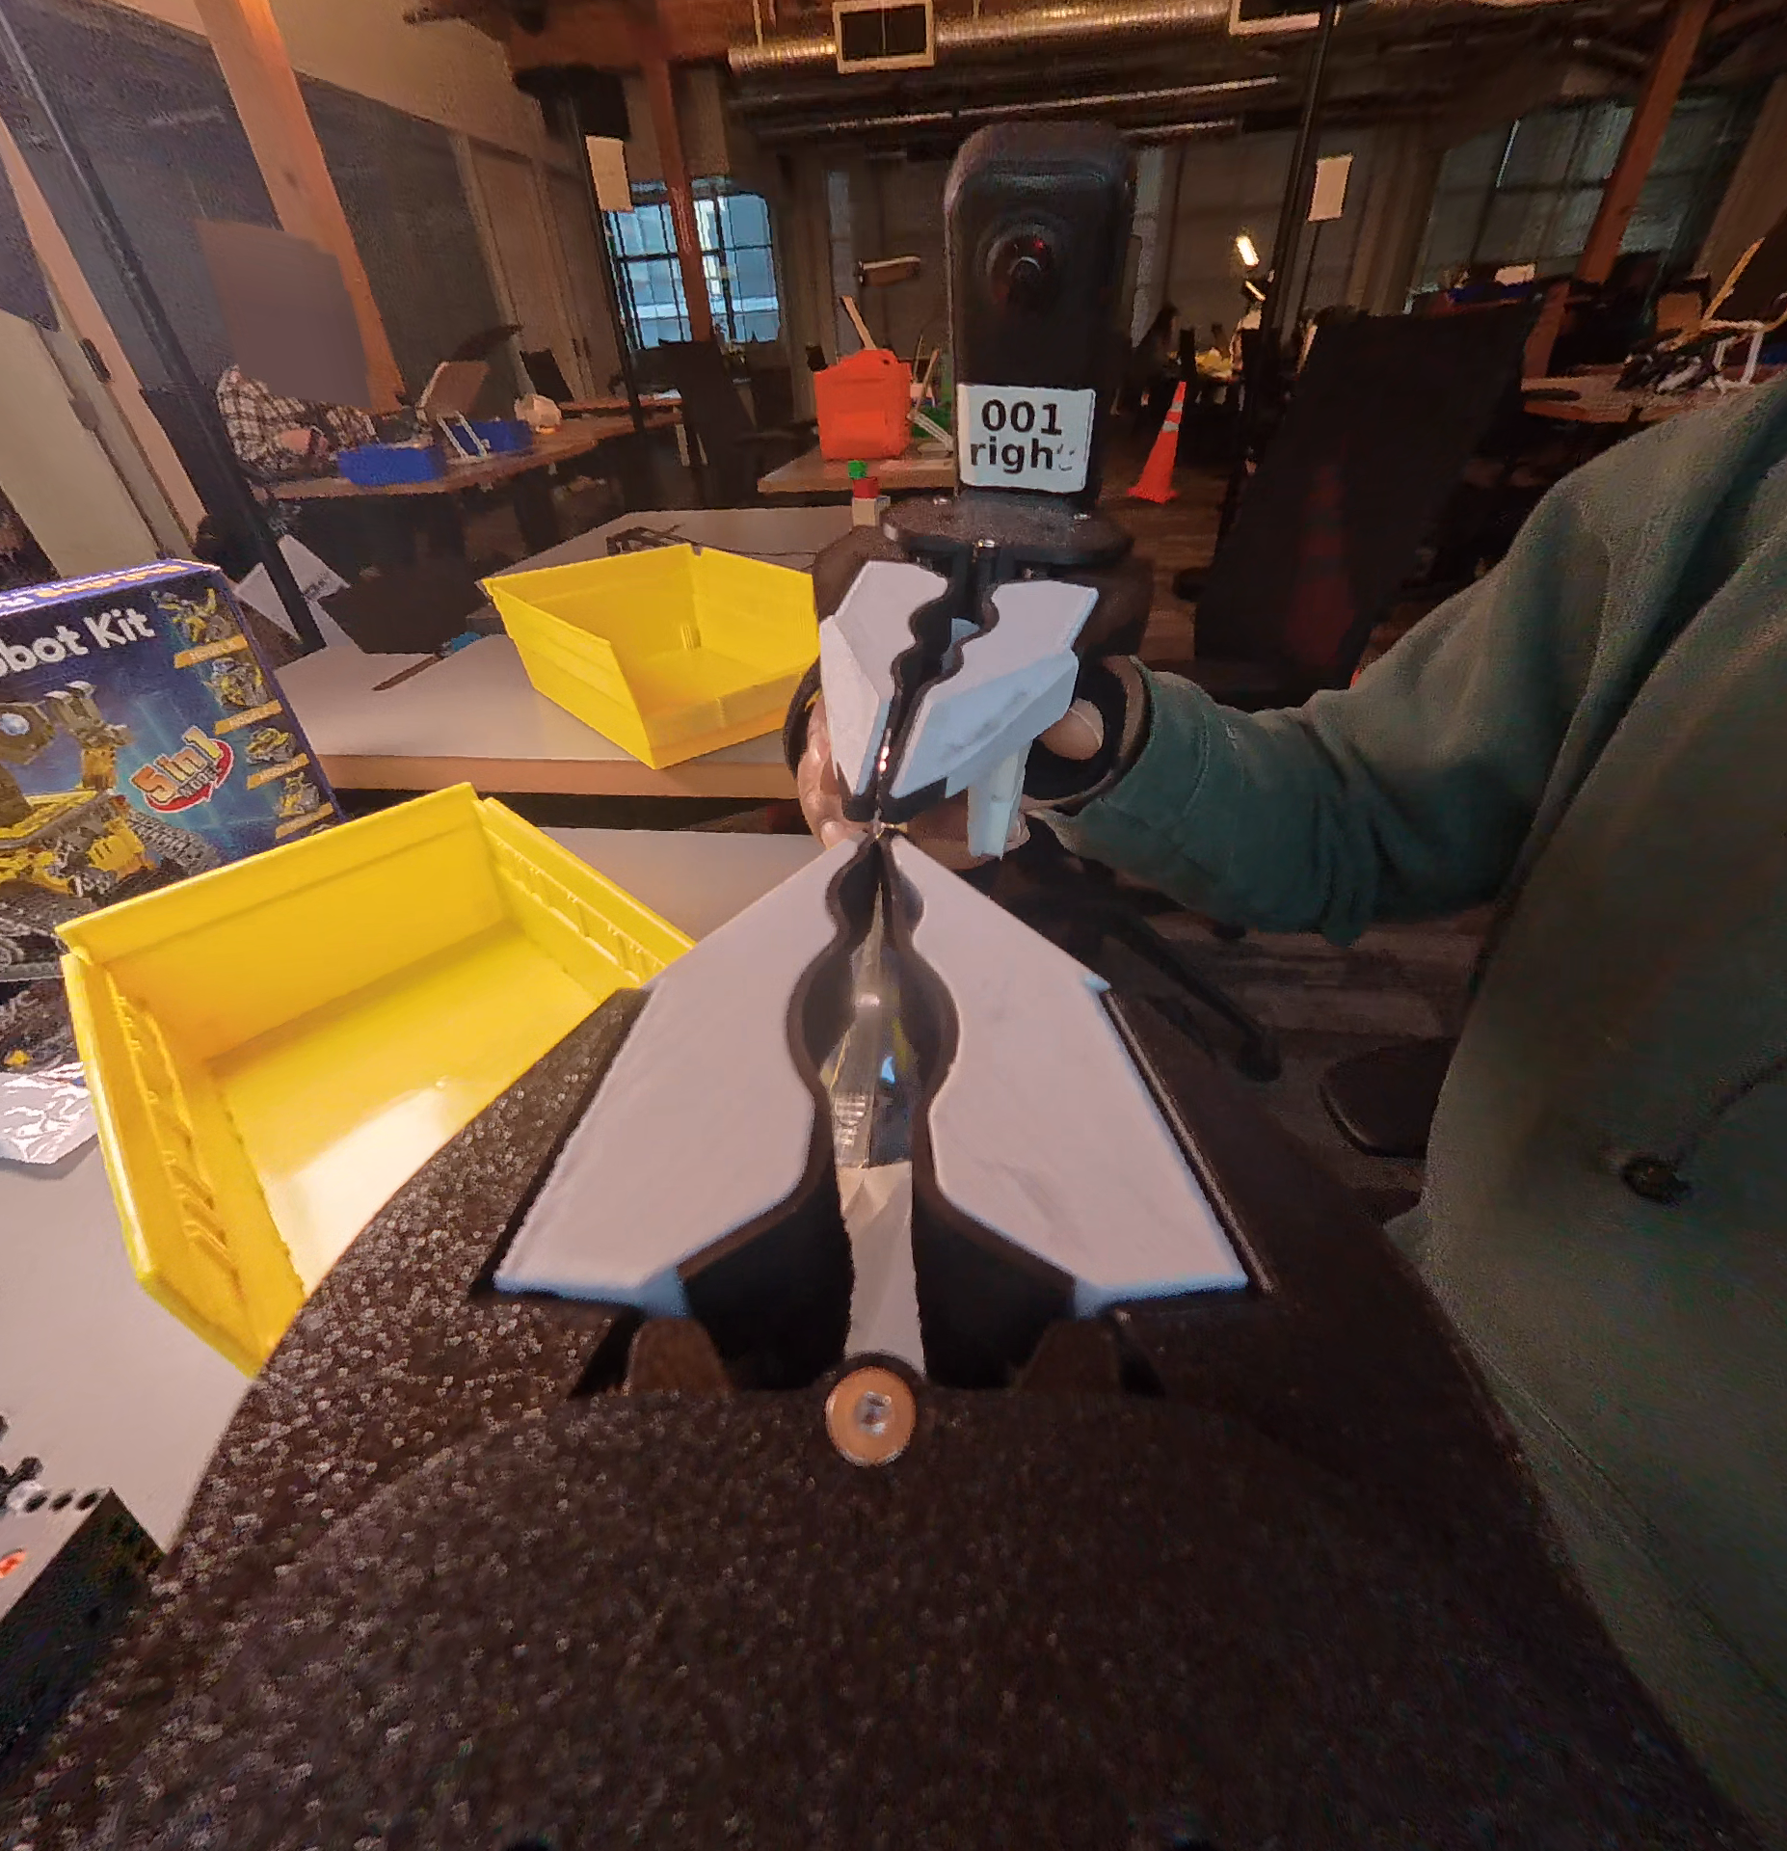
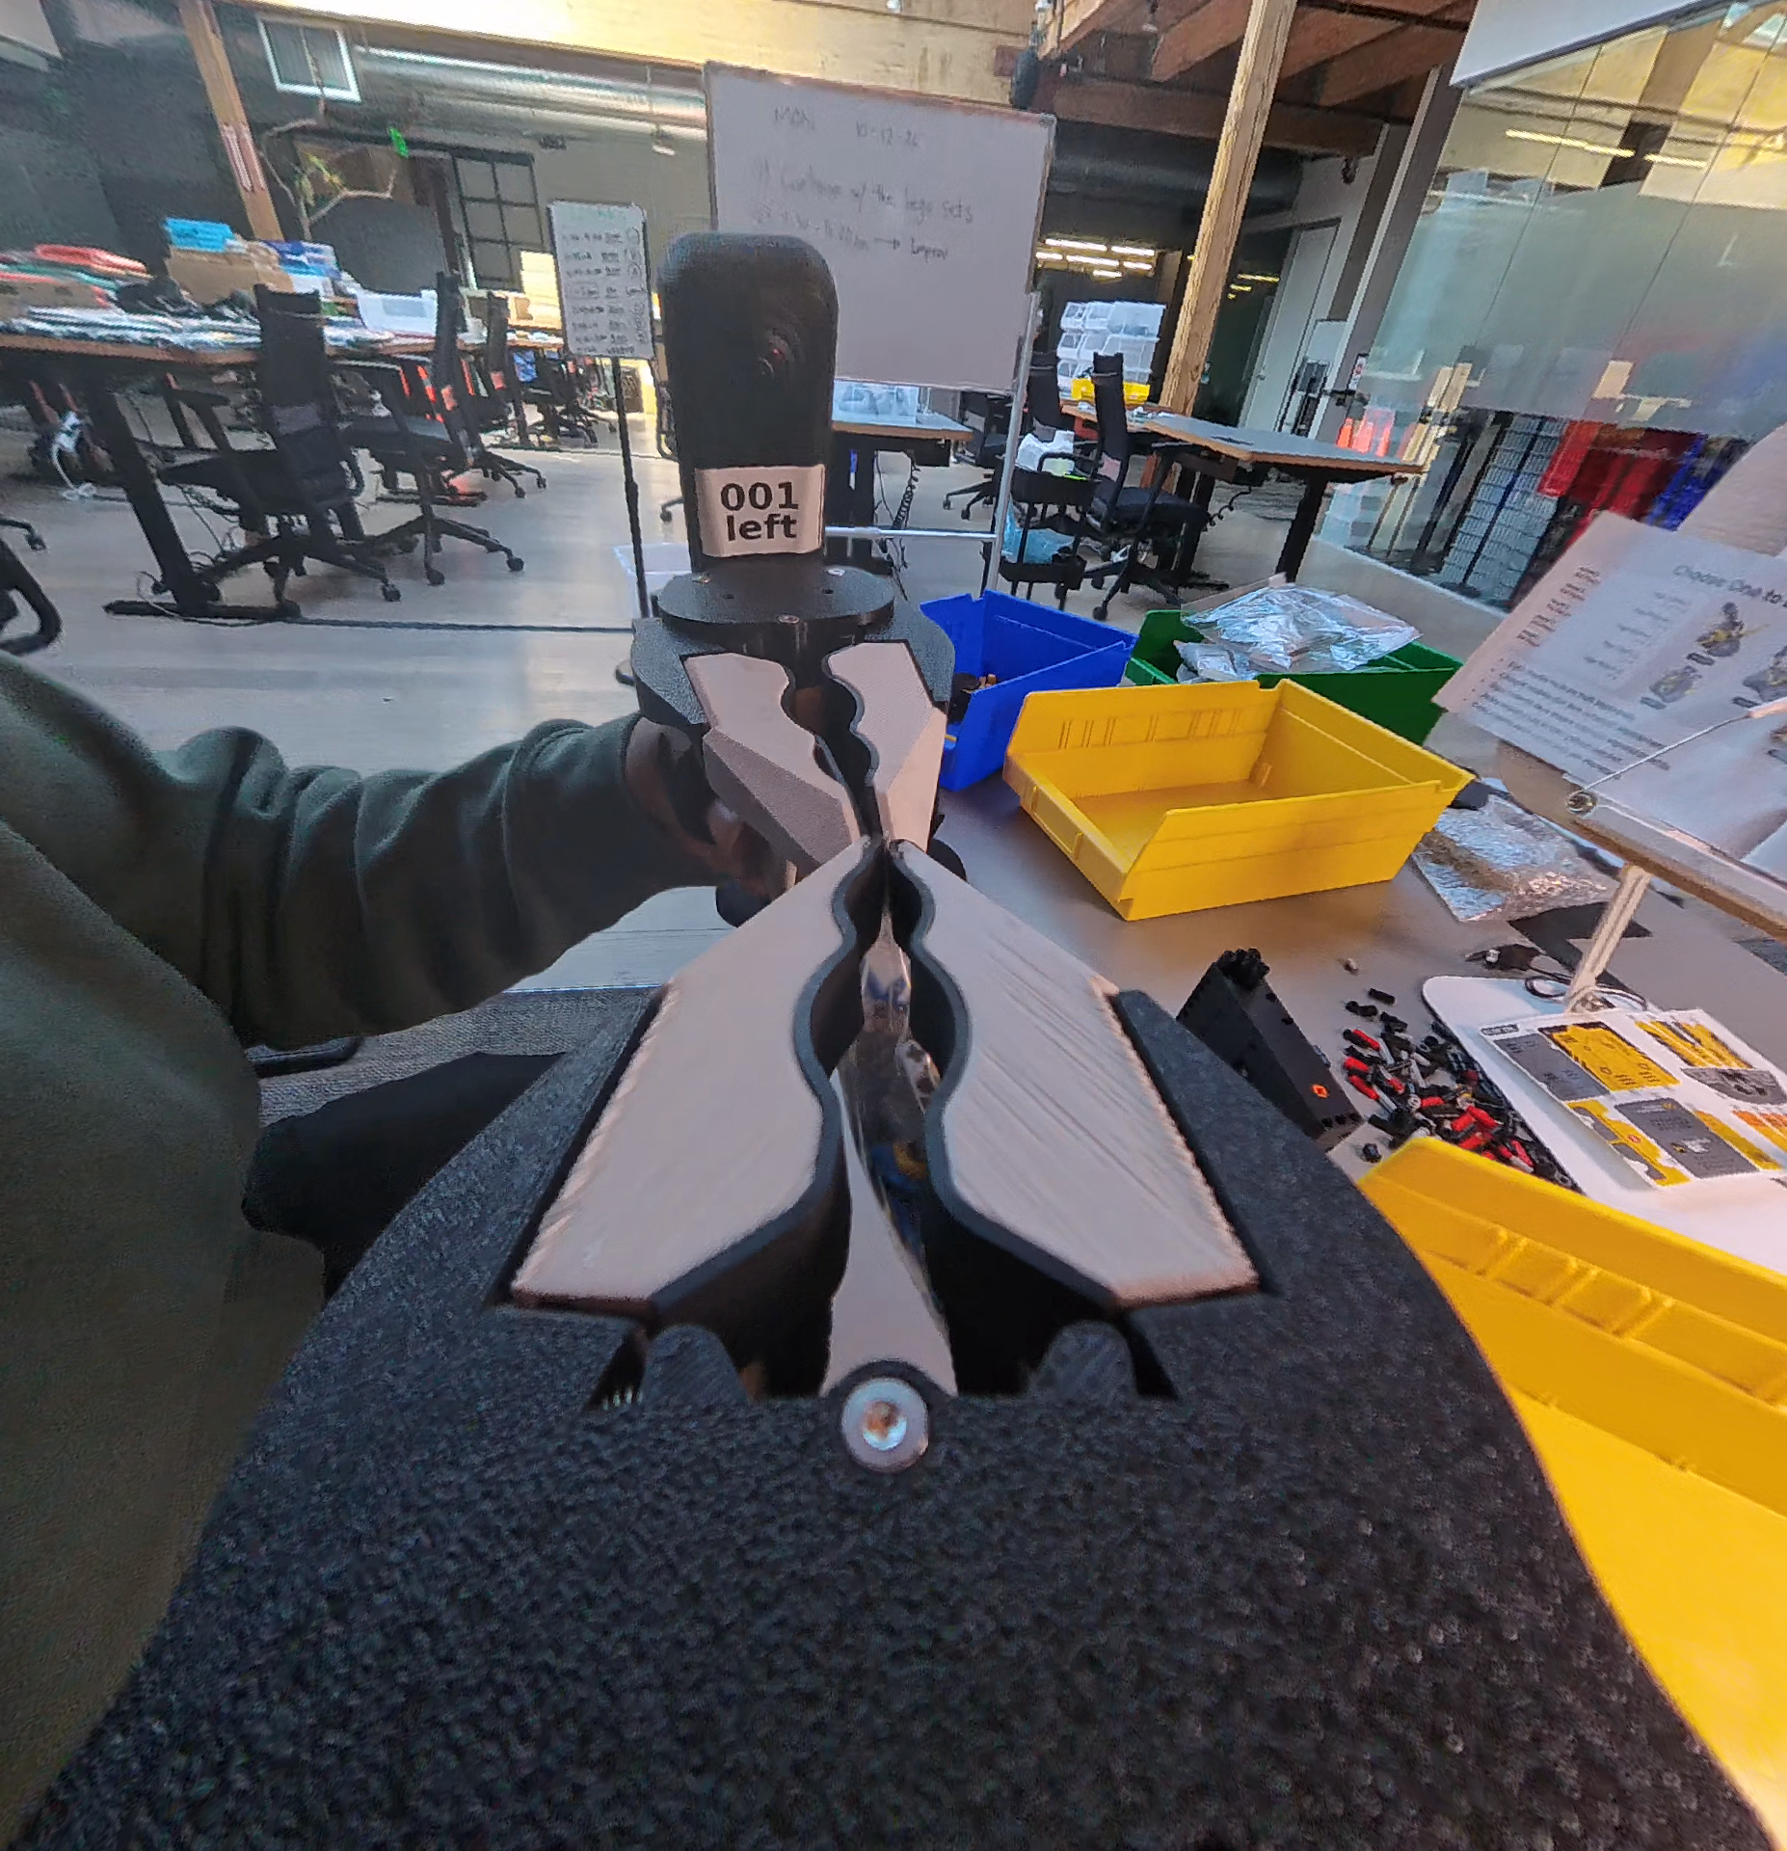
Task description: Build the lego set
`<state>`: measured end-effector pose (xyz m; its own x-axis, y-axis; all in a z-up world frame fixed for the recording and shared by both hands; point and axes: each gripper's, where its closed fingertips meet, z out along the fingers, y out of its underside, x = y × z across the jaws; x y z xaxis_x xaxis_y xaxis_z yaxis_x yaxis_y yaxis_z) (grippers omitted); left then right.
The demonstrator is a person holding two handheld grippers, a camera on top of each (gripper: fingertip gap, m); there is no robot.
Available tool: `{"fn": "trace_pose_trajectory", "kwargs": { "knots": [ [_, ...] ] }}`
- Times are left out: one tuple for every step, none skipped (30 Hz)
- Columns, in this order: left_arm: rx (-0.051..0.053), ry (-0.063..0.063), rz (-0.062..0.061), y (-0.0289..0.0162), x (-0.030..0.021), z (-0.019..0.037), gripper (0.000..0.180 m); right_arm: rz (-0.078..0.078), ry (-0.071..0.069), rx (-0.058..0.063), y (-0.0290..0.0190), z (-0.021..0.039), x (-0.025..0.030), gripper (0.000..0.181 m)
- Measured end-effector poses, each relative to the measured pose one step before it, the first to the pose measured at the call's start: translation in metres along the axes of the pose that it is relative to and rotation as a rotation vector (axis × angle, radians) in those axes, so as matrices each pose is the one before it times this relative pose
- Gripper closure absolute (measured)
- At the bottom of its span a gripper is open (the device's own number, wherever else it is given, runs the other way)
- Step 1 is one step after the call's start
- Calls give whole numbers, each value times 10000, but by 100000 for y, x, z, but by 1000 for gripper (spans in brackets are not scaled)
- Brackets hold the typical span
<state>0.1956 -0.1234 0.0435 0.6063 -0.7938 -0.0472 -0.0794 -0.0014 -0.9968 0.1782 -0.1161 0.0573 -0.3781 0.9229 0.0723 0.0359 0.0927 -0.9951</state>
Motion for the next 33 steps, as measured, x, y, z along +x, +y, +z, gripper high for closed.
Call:
{"fn": "trace_pose_trajectory", "kwargs": {
  "knots": [
    [164,-88,-44,444,492,-356,180,-171,163,-11,430,306,-520,181],
    [86,-30,-58,351,579,-469,180,-56,145,36,272,406,-684,181],
    [-25,28,-106,300,534,-571,180,77,138,42,224,399,-746,181],
    [-118,62,-145,225,479,-574,180,122,157,68,133,423,-664,181],
    [-174,96,-121,182,442,-578,180,85,121,104,62,410,-622,181],
    [-216,86,-60,222,360,-613,180,78,50,77,86,476,-559,181],
    [-250,20,-6,330,235,-632,180,97,5,-15,182,510,-433,181],
    [-216,-33,51,410,106,-647,180,99,-52,-73,272,594,-315,181],
    [-100,-36,35,359,48,-701,180,117,-127,-27,257,675,-310,181],
    [13,-8,-33,294,8,-725,180,148,-173,28,163,686,-276,181],
    [69,0,-51,261,-99,-733,180,171,-212,7,133,721,-131,181],
    [78,-31,-23,240,-250,-714,180,178,-202,-47,150,738,-17,181],
    [48,-49,17,257,-401,-680,180,163,-157,-103,152,793,190,181],
    [-9,-41,60,296,-580,-667,180,100,-136,-186,193,819,380,181],
    [-56,-11,86,343,-748,-604,180,27,-80,-267,213,799,598,181],
    [-92,42,84,399,-905,-520,180,-67,-7,-320,220,745,750,181],
    [-123,121,48,489,-1012,-401,180,-161,64,-355,229,706,950,181],
    [-159,197,-34,570,-1034,-240,180,-166,102,-401,342,606,944,181],
    [-191,256,-122,641,-973,-107,180,-111,115,-447,503,477,856,181],
    [-246,248,-196,705,-884,48,180,-22,102,-448,660,404,813,181],
    [-320,178,-215,750,-925,183,180,-22,220,-405,700,80,820,181],
    [-402,140,-183,696,-758,254,180,25,226,-299,759,251,814,181],
    [-460,147,-212,638,-559,282,180,204,146,-248,812,232,644,181],
    [-460,200,-246,548,-365,262,180,418,47,-101,645,178,432,181],
    [-443,229,-221,420,-117,150,180,622,-122,46,469,156,178,181],
    [-465,218,-151,374,104,53,180,803,-216,162,322,156,-53,181],
    [-472,130,-38,378,147,84,180,783,-272,167,347,123,-237,181],
    [-444,-32,70,347,18,197,180,566,-104,225,389,73,-77,181],
    [-419,-131,81,351,-193,348,180,332,84,218,447,-33,225,181],
    [-356,-140,64,264,-342,406,180,214,145,197,448,-47,508,181],
    [-234,-82,120,59,-475,358,180,272,128,233,288,-65,676,181],
    [-120,10,192,-160,-581,281,180,358,32,279,-43,-191,619,181],
    [-88,63,203,-197,-771,245,179,204,90,232,-365,-195,347,181]
  ]
}}
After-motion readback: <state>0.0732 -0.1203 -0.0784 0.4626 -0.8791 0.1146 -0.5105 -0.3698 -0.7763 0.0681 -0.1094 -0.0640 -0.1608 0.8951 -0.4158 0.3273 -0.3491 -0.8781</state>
